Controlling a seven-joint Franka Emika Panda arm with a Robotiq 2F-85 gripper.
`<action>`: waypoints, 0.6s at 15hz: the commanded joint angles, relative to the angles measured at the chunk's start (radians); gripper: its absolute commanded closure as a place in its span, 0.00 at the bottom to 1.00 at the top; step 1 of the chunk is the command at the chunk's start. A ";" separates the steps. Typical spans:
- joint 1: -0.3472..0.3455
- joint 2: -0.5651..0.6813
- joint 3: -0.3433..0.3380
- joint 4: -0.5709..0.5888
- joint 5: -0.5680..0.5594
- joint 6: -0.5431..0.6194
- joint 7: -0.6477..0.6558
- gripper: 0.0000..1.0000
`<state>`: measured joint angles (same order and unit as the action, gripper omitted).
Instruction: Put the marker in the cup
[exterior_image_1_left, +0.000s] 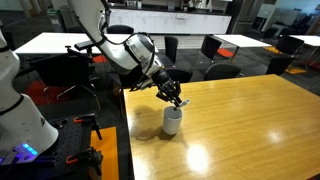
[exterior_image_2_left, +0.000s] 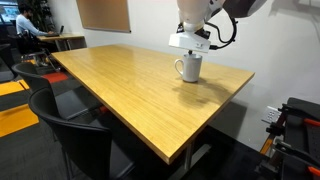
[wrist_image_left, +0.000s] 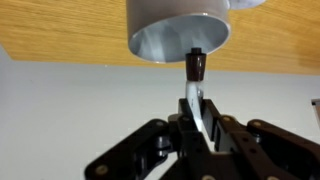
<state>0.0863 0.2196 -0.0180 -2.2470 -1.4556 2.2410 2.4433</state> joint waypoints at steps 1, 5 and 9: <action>-0.026 0.042 0.020 0.036 -0.025 0.016 0.020 0.57; -0.027 0.048 0.026 0.038 -0.016 0.014 0.017 0.36; -0.024 0.020 0.031 0.027 -0.016 0.017 0.024 0.05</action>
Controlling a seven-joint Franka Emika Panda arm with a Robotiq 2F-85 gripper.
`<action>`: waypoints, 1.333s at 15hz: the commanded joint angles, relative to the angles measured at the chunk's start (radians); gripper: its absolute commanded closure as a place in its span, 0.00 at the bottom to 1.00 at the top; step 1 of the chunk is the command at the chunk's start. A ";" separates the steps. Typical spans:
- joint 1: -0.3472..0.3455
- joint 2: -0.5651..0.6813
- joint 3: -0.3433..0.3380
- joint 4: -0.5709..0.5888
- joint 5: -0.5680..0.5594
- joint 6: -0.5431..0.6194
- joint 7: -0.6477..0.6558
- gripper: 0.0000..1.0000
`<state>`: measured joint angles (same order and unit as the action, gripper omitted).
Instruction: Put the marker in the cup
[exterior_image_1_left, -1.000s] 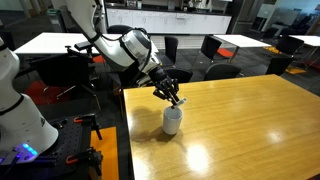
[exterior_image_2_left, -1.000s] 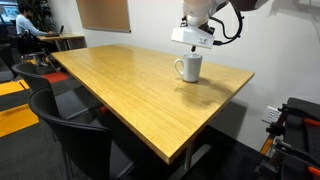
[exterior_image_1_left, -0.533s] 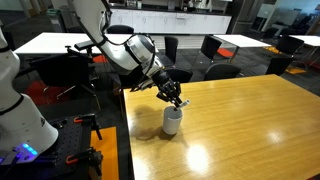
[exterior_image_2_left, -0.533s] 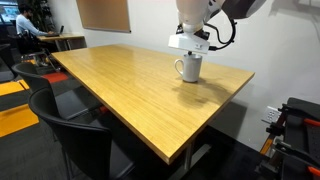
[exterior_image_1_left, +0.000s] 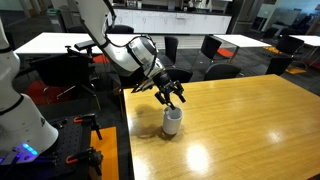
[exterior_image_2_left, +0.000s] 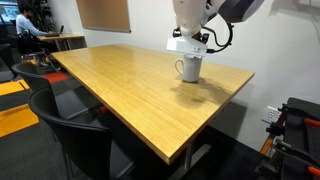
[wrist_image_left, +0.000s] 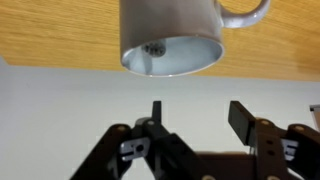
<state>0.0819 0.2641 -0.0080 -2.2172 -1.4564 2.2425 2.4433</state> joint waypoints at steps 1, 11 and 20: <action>-0.017 -0.040 0.024 -0.009 -0.014 0.013 0.028 0.01; -0.008 -0.218 0.066 -0.051 -0.026 0.096 0.057 0.00; -0.023 -0.236 0.045 -0.033 -0.076 0.330 0.043 0.00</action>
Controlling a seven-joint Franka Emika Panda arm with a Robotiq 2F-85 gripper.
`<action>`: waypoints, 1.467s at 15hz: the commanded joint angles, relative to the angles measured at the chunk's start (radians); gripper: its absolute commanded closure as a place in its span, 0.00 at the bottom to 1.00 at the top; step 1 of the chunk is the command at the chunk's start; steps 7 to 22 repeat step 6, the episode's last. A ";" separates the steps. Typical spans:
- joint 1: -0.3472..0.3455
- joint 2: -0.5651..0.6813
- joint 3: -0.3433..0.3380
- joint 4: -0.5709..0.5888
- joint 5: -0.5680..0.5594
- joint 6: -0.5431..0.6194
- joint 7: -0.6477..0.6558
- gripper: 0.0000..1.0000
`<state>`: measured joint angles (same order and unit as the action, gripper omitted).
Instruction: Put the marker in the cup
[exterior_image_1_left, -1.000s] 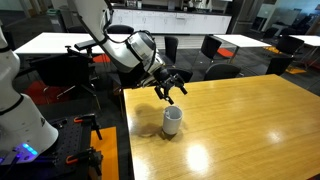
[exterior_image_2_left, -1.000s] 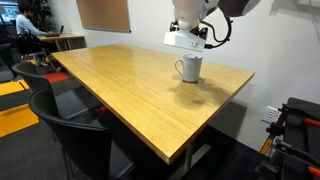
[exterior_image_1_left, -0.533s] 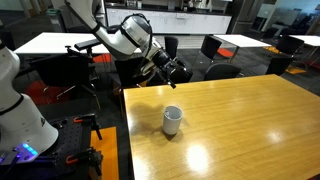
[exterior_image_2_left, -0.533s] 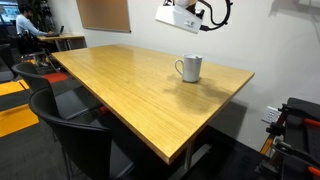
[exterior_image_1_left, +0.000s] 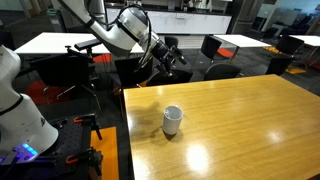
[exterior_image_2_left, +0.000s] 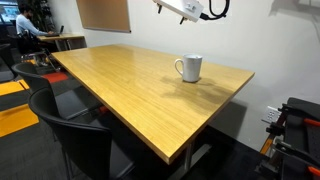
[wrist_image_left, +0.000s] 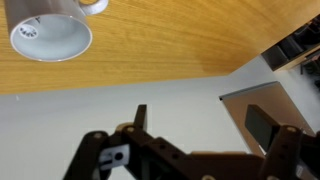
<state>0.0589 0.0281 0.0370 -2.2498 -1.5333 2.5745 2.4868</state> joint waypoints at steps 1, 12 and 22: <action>-0.003 -0.002 -0.002 -0.001 -0.004 0.013 0.000 0.00; -0.004 -0.004 -0.003 -0.003 -0.006 0.016 0.000 0.00; -0.004 -0.004 -0.003 -0.003 -0.006 0.016 0.000 0.00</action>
